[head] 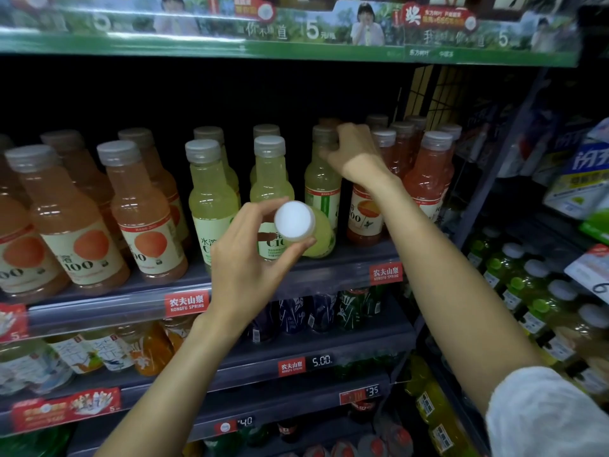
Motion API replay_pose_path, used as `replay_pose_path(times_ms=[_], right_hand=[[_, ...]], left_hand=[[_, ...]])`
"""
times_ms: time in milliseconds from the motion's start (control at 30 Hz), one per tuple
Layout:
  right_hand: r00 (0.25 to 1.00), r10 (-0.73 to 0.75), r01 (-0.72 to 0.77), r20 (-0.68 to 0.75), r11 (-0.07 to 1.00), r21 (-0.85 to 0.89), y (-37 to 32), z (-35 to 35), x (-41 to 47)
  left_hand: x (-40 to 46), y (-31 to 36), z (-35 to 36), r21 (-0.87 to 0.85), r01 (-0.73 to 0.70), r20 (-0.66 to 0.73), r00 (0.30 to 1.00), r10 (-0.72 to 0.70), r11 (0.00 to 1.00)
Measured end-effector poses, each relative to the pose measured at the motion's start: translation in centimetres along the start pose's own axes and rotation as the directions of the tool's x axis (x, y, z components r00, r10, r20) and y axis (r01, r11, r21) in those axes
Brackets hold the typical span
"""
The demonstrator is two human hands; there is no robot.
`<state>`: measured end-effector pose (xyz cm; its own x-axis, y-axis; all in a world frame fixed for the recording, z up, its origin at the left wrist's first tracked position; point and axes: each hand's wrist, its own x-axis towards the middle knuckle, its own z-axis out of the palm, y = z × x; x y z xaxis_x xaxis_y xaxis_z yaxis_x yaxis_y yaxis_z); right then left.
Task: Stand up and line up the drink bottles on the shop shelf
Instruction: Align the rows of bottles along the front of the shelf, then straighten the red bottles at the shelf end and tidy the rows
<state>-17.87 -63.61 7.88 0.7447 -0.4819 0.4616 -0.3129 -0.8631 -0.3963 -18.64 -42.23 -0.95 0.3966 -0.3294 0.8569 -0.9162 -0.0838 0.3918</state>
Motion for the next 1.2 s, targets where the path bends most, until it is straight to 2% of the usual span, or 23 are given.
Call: replay_pose_path(times_ms=[200,300,367,600,667,733,833,900,1033,1133,1200], right_hand=[[0.998,0.019,-0.028,-0.059,0.987,-0.158,-0.8,1.5,0.3],[0.999,0.037,-0.036,0.004,0.995,-0.089,-0.6,1.9,0.4],[0.999,0.04,-0.04,-0.004,0.998,-0.048,-0.2,2.2,0.5],[0.999,0.051,-0.05,0.011,0.997,-0.064,-0.5,2.0,0.2],[1.0,0.022,-0.022,0.016,1.0,-0.005,-0.2,1.2,-0.8],[0.998,-0.055,0.058,-0.025,0.985,0.165,0.7,0.1,-3.4],[0.996,-0.087,0.057,0.03,0.838,0.543,2.5,-0.6,-9.0],[0.987,-0.114,0.01,0.11,0.738,0.675,3.3,0.5,-11.4],[0.995,-0.037,-0.027,0.089,0.774,0.632,3.7,3.5,-11.3],[0.997,0.073,-0.05,-0.018,0.819,0.571,3.3,4.6,-10.7],[0.992,0.092,-0.033,-0.083,0.842,0.538,3.1,5.0,-10.3]], left_hand=[[-0.4,0.1,0.3,-0.007,-0.042,0.022,0.999,0.042,0.999],[-0.5,0.1,0.4,-0.002,-0.044,0.02,0.999,0.044,0.999],[-0.4,0.1,0.4,-0.005,-0.037,0.015,0.999,0.037,0.999],[-0.2,0.1,0.7,-0.008,-0.046,0.017,0.999,0.046,0.999],[0.2,0.1,0.9,-0.003,-0.038,0.026,0.999,0.038,0.999],[1.3,0.3,1.3,0.009,-0.022,0.046,0.999,0.022,1.0],[4.1,0.7,2.3,0.046,0.027,0.061,0.998,-0.029,0.999],[6.1,0.8,3.1,0.096,0.053,0.076,0.995,-0.06,0.994],[8.2,0.6,4.9,0.174,0.103,0.101,0.987,-0.122,0.979],[8.8,0.5,5.9,0.158,0.101,0.109,0.987,-0.119,0.982],[8.8,0.3,6.3,0.153,0.087,0.134,0.985,-0.108,0.984]])
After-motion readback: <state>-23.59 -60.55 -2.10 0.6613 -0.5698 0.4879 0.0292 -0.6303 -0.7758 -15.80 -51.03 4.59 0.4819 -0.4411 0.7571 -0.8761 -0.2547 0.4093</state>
